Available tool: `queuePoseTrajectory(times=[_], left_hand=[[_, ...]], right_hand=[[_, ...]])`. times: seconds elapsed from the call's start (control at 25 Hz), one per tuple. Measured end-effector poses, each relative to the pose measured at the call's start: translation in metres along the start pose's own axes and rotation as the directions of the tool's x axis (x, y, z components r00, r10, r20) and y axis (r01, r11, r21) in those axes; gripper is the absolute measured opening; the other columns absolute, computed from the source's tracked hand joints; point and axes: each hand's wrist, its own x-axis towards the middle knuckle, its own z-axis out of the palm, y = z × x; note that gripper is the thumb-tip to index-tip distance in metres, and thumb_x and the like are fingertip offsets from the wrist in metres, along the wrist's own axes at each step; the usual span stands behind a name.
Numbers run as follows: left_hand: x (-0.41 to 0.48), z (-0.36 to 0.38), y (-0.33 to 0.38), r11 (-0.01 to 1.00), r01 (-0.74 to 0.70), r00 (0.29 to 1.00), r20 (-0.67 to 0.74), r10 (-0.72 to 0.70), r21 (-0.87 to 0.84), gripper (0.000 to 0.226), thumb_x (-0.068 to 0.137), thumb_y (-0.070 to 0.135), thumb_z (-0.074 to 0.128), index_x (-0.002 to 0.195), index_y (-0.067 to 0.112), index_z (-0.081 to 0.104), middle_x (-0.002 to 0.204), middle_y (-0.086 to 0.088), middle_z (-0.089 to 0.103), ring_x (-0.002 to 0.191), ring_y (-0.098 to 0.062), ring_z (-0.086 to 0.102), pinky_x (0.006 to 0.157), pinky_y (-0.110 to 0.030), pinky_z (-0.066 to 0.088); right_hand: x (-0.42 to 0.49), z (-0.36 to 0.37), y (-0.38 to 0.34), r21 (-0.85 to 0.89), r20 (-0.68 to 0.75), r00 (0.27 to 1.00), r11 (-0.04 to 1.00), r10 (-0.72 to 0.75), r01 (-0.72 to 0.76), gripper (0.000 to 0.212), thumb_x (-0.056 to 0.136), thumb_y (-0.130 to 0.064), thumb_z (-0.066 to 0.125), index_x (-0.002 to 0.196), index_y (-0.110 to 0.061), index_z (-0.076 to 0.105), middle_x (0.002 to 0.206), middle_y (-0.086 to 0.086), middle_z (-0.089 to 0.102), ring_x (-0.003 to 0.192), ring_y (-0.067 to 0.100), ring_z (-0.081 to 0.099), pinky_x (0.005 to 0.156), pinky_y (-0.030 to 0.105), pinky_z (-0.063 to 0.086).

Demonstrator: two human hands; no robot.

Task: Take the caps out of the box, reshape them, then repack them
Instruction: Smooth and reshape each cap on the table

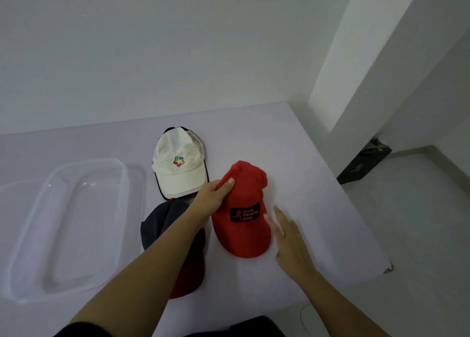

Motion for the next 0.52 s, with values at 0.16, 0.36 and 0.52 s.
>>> queuePoseTrajectory(times=[0.16,0.36,0.52], left_hand=[[0.004,-0.003,0.001,0.993,-0.066,0.998,0.005,0.066,0.102,0.042,0.091,0.047,0.049,0.095,0.008,0.065,0.083,-0.003,0.067,0.077,-0.015,0.062,0.069,-0.025,0.049],[-0.003,0.022,0.007,0.971,-0.208,0.976,-0.045,0.215,0.117,0.043,0.090,0.044,0.053,0.082,0.002,0.059,0.072,-0.004,0.057,0.067,-0.014,0.054,0.062,-0.033,0.046],[0.001,0.024,0.003,0.936,-0.177,0.970,-0.110,0.219,0.304,0.031,0.090,0.043,0.054,0.086,0.012,0.051,0.074,0.003,0.053,0.068,-0.010,0.050,0.059,-0.022,0.041]], right_hand=[[0.039,-0.033,-0.017,0.558,-0.057,0.922,0.778,0.383,-0.289,0.054,0.096,-0.017,0.047,0.145,-0.023,0.023,0.143,-0.015,0.028,0.135,0.003,0.027,0.114,0.032,0.028],[0.083,-0.056,-0.048,0.796,0.309,0.906,0.444,0.289,-0.412,0.043,0.096,-0.043,0.040,0.130,-0.018,0.050,0.129,-0.002,0.058,0.116,0.010,0.056,0.100,0.032,0.046],[0.087,-0.052,-0.045,0.744,0.264,0.867,0.483,0.422,-0.461,0.041,0.098,-0.040,0.038,0.089,-0.008,0.062,0.088,0.009,0.066,0.080,0.016,0.061,0.074,0.033,0.051]])
